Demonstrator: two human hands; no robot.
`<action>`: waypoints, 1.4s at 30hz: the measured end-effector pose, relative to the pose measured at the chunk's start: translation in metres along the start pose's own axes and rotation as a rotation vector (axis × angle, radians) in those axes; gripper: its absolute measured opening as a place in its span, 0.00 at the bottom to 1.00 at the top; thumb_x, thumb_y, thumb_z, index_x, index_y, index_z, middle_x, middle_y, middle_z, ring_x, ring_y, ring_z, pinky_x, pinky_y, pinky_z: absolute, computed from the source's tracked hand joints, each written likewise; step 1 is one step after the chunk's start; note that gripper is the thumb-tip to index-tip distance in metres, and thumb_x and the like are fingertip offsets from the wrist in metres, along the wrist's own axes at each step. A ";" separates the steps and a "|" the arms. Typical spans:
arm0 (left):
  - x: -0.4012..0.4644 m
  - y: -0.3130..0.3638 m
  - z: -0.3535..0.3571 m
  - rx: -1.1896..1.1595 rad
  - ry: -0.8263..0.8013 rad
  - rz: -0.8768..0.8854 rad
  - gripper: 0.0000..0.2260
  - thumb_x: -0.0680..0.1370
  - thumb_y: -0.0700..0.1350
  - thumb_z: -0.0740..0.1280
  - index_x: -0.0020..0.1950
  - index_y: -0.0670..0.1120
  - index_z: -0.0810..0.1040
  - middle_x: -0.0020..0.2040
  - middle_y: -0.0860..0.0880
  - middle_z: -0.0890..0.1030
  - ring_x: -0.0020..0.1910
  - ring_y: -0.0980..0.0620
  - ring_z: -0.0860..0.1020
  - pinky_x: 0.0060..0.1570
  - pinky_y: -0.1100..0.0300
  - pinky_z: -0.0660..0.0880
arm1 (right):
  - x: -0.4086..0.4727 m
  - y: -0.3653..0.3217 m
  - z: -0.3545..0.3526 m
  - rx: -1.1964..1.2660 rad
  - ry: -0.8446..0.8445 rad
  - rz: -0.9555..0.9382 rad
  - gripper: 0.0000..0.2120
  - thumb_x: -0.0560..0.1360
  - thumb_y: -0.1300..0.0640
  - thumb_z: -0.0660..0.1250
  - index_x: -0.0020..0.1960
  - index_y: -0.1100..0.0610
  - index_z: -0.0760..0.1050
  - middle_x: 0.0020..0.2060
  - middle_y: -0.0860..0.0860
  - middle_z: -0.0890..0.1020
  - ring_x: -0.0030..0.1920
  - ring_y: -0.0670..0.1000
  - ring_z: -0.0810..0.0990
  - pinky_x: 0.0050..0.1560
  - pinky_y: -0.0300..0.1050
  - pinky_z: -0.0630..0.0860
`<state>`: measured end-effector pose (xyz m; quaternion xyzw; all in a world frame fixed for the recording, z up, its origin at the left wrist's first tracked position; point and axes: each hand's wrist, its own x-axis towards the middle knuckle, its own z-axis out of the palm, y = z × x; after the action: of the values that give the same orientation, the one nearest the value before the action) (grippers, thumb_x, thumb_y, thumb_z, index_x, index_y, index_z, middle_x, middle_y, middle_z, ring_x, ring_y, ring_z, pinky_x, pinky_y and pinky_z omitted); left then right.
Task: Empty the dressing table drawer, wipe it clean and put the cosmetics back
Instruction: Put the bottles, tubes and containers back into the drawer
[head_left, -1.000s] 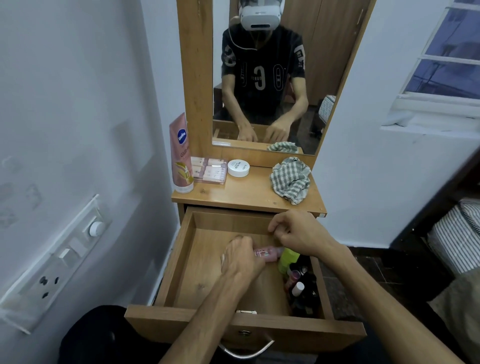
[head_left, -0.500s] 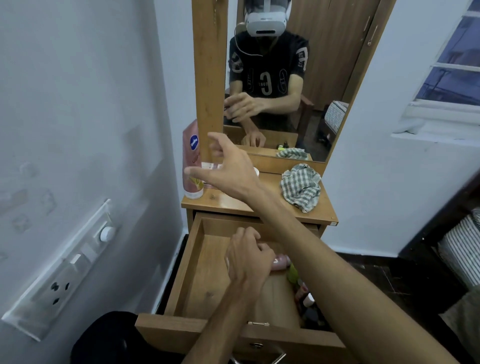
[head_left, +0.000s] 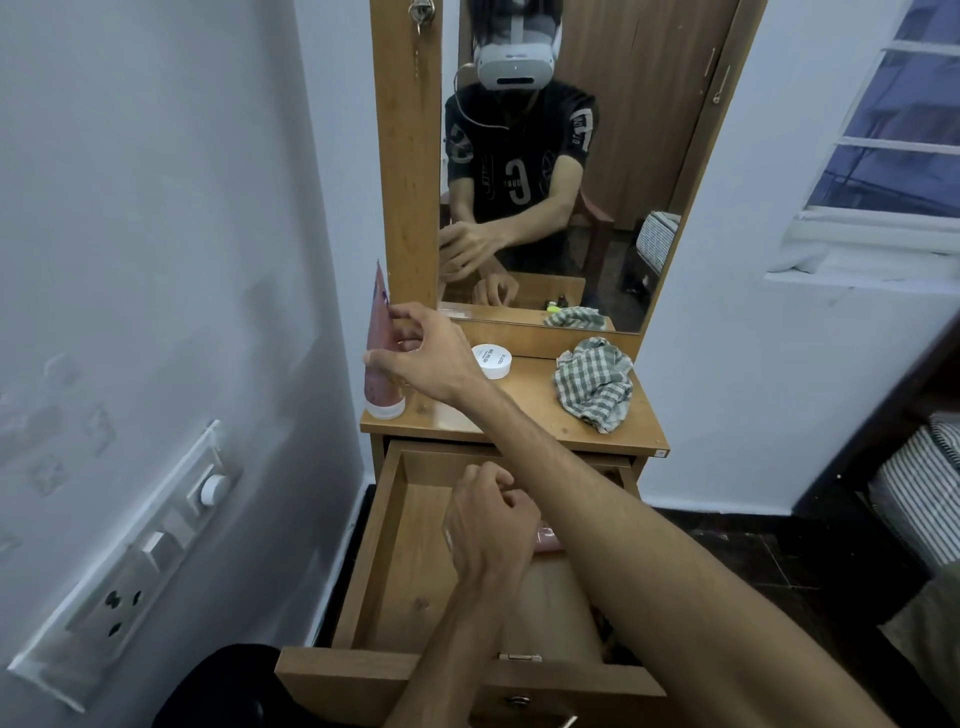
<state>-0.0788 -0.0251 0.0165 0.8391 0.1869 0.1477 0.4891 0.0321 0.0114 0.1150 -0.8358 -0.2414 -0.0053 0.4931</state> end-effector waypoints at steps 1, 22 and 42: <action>0.000 0.000 -0.001 -0.024 0.007 -0.020 0.07 0.78 0.37 0.66 0.54 0.42 0.80 0.54 0.46 0.79 0.55 0.47 0.77 0.47 0.62 0.65 | -0.003 0.005 -0.004 0.018 0.006 -0.007 0.33 0.71 0.52 0.80 0.73 0.56 0.74 0.61 0.52 0.85 0.55 0.48 0.85 0.59 0.51 0.84; 0.013 -0.008 -0.008 -0.642 0.456 -0.454 0.16 0.79 0.55 0.57 0.48 0.48 0.81 0.44 0.48 0.84 0.42 0.48 0.83 0.51 0.44 0.81 | -0.111 0.105 -0.061 -0.839 -0.170 -0.187 0.34 0.70 0.44 0.76 0.72 0.51 0.71 0.60 0.51 0.79 0.57 0.54 0.78 0.55 0.53 0.77; 0.024 -0.032 0.012 -0.374 0.205 -0.496 0.12 0.69 0.57 0.61 0.35 0.50 0.78 0.45 0.43 0.82 0.45 0.42 0.81 0.53 0.45 0.80 | -0.128 0.135 -0.056 -0.972 -0.308 -0.018 0.21 0.73 0.53 0.76 0.64 0.57 0.77 0.57 0.56 0.77 0.59 0.58 0.76 0.55 0.52 0.74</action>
<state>-0.0578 -0.0089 -0.0159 0.6444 0.4034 0.1395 0.6345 -0.0130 -0.1393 0.0007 -0.9576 -0.2882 0.0019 0.0061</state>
